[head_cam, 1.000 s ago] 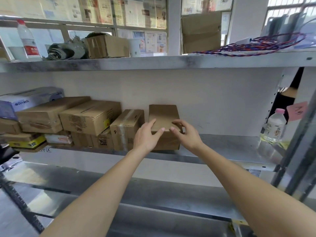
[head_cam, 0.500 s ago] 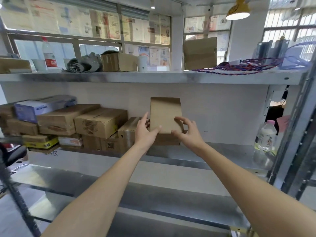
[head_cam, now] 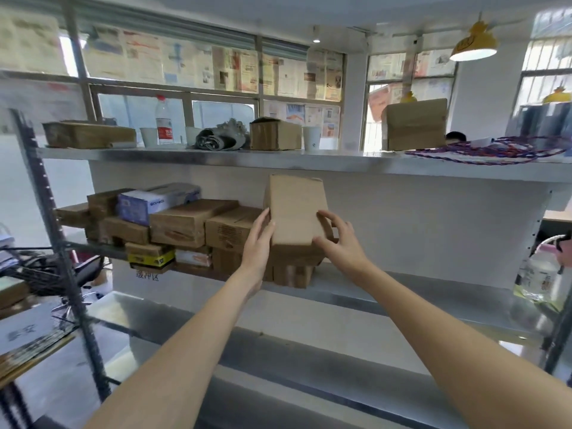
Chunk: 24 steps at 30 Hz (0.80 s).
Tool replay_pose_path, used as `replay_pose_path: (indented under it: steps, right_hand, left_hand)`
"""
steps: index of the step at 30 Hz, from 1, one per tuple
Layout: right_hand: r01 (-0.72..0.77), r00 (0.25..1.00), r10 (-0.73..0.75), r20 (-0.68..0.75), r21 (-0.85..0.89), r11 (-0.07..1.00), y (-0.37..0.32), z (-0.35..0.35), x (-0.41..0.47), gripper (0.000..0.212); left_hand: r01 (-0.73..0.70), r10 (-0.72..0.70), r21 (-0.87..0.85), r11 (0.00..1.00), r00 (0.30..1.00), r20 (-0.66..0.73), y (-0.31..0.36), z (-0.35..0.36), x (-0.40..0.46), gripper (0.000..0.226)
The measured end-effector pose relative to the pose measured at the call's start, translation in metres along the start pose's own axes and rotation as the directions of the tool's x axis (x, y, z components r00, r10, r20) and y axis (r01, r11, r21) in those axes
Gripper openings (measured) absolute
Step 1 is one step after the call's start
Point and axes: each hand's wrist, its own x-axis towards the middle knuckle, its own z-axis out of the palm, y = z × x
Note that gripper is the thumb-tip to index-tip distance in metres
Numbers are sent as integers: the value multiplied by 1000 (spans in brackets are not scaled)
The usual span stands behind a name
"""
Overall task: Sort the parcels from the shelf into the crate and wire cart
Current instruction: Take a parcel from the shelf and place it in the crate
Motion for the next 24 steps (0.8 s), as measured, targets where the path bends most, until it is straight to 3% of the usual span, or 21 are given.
replay_pose_path:
  steps: [5,9,17,21,24]
  right_hand:
    - [19,997,-19,72,-5,1000,-37,64,-2,56]
    - [72,988,-76,131,38,997,-70,115,-2,56]
    - [158,937,-168,305,58,986,-145,231,-22,55]
    - [133,919,-164,359,109,985,-185,288,-38,52]
    - [95,900,-161,404,179,979,-211,330,-50,81]
  left_hand:
    - [14,-11,87,996,999,-39,24,-81,-21,51]
    - [6,11,151,989,993,-114,47,-143,-39,85]
    - [-44,143,289,956,933,-330,77,-262,-89,119]
    - [-42,130,200,979,885,-448,90,-320,-114,123]
    - [-65,159,215,975,874,-459,98,-359,-130,99]
